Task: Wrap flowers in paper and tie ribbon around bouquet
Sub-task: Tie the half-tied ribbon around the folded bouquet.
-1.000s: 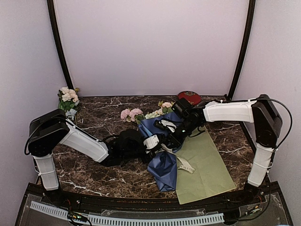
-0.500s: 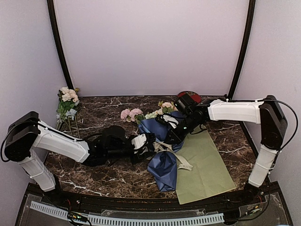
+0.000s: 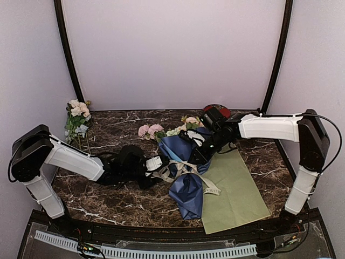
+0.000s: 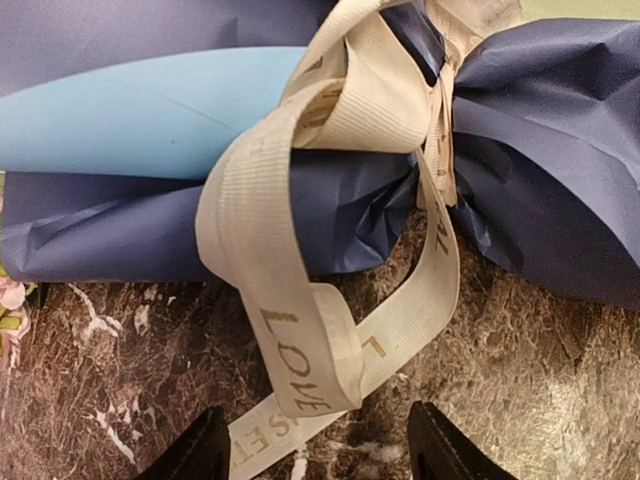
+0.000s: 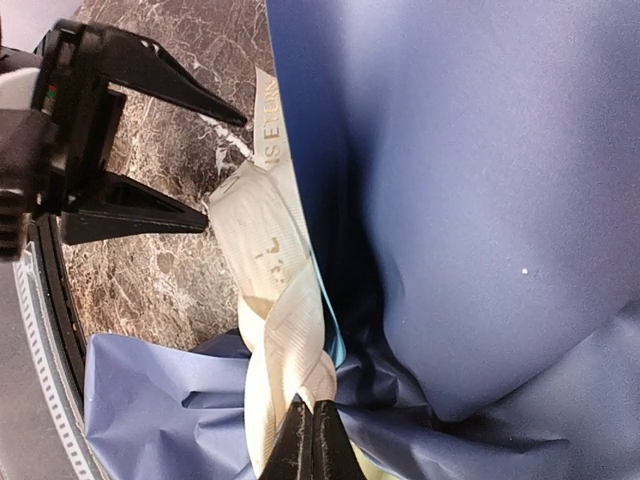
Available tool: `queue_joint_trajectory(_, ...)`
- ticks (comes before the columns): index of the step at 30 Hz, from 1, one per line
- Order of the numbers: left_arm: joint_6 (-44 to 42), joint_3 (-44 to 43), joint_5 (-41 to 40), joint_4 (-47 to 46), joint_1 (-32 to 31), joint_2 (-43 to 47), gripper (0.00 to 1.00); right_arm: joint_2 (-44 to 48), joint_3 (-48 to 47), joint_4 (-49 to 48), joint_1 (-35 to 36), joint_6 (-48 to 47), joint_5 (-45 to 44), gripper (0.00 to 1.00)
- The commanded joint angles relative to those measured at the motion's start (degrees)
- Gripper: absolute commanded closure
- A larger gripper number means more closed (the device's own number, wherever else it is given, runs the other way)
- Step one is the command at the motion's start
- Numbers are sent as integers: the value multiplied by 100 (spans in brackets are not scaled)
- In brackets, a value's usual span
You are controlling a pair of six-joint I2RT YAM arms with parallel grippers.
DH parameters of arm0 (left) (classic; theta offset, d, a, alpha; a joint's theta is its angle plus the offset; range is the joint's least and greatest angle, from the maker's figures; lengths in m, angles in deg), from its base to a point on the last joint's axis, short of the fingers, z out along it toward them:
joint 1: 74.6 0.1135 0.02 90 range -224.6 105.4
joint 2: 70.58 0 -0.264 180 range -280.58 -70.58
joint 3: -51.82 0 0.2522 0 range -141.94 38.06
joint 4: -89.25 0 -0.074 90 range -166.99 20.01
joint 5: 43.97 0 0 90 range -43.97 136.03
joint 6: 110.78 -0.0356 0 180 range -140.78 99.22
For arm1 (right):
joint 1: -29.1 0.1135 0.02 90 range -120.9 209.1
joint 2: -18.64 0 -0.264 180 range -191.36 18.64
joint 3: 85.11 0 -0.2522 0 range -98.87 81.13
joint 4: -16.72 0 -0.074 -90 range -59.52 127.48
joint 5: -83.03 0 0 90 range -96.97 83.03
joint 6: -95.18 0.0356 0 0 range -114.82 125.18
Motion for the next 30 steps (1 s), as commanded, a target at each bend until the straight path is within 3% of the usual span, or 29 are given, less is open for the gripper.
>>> queue_joint_trajectory(1,206,-218,68,-48,72,-303,40,197,52,-195,4,118,-60,100)
queue_joint_trajectory(4,313,-313,143,-80,73,-456,49,251,67,-200,4,154,-132,100)
queue_joint_trajectory(8,411,-227,372,-392,73,-410,52,316,95,-213,4,172,-139,100)
queue_joint_trajectory(14,454,-249,349,-619,73,-483,70,337,120,-298,4,308,-214,100)
queue_joint_trajectory(19,454,-238,394,-645,73,-469,100,536,232,-493,-13,537,-409,100)
queue_joint_trajectory(30,633,104,453,-318,73,-103,100,1078,1054,-1139,-160,1350,-1075,100)
